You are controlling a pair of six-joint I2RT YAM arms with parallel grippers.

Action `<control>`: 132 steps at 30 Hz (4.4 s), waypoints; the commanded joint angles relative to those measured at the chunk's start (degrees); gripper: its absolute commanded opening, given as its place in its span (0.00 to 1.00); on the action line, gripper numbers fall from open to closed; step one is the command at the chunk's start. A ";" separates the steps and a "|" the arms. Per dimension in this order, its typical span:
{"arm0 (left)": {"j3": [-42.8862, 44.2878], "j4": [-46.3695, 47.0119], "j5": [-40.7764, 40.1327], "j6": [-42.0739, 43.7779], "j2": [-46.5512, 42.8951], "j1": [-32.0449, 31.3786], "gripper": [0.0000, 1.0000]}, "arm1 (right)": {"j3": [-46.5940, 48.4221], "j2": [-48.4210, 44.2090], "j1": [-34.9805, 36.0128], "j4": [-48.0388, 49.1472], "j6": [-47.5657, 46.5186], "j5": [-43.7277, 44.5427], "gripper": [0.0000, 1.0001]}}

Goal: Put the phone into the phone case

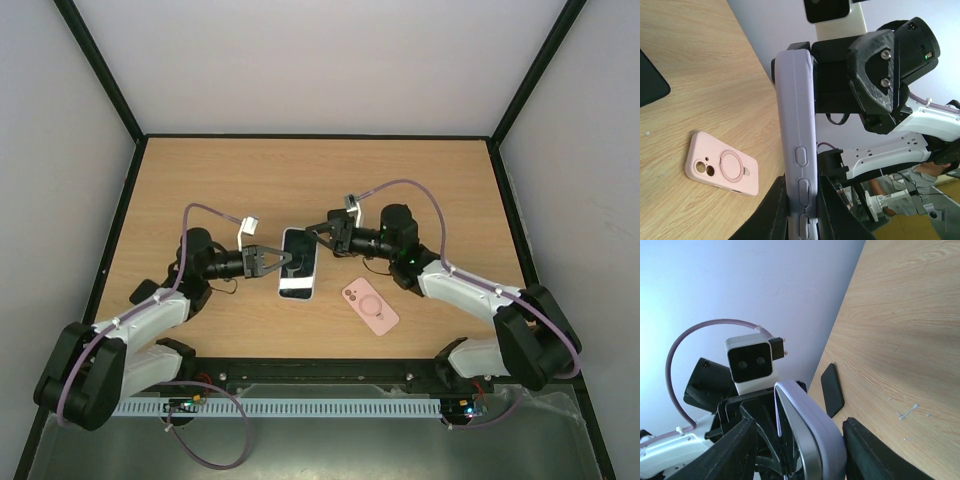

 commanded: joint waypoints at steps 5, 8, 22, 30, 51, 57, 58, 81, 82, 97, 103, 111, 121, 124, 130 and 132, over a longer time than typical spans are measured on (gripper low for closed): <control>1.99 0.90 0.60 1.30 -0.58 -1.44 0.05 | 1.41 -2.90 -0.30 2.68 -1.24 -1.94 0.44; 3.05 -2.14 -0.30 2.95 -0.23 -1.44 0.04 | 1.12 -3.74 -0.42 0.67 -2.90 -2.16 0.36; 10.66 -29.48 -11.76 17.60 3.03 -1.44 0.03 | 4.69 -6.00 -0.61 -10.27 -11.09 1.14 0.02; 9.88 -18.95 -8.51 9.70 2.41 -1.44 0.03 | 1.71 -5.98 -0.57 -6.51 -7.43 -1.31 0.42; 12.10 -20.66 -15.15 9.21 6.37 -1.44 0.03 | -3.27 -2.20 -0.57 1.00 -1.43 -2.22 0.02; 12.68 -22.64 -18.26 10.85 8.49 -1.45 0.03 | -2.69 -0.17 -0.57 -0.64 -1.17 0.09 0.02; 12.54 -21.88 -18.01 10.44 8.95 -1.44 0.03 | -2.73 0.14 -0.59 -0.33 -0.83 0.09 0.02; 11.75 -3.91 -19.03 -1.93 11.45 -1.27 0.03 | -11.54 2.21 1.37 9.60 3.42 -4.91 0.31; 11.69 -3.87 -18.99 -1.90 11.58 -1.27 0.03 | -11.56 2.28 1.37 10.11 3.82 -4.67 0.29; 9.66 0.59 -16.97 -5.88 11.28 -1.31 0.03 | -13.38 5.53 1.37 21.28 13.21 -0.29 0.47; 9.47 0.56 -17.01 -5.75 11.22 -1.27 0.03 | -14.51 5.53 1.37 22.60 13.79 0.83 0.39; 9.43 0.83 -16.67 -5.87 11.22 -1.18 0.03 | -14.73 5.59 1.37 22.64 13.77 1.47 0.46; 12.27 -12.99 -20.67 6.20 12.39 -1.26 0.03 | -14.54 5.26 1.37 20.75 13.04 2.48 0.02; 12.74 -14.44 -21.05 7.21 13.46 -1.18 0.03 | -14.30 5.97 1.35 19.20 11.88 2.99 0.02; 14.38 -13.38 -22.37 5.98 18.14 -0.87 0.02 | -12.22 2.69 1.10 3.31 2.18 7.49 0.35; 15.85 -13.05 -22.49 6.47 21.68 -0.24 0.02 | -11.53 0.93 1.10 -2.47 -1.10 10.38 0.48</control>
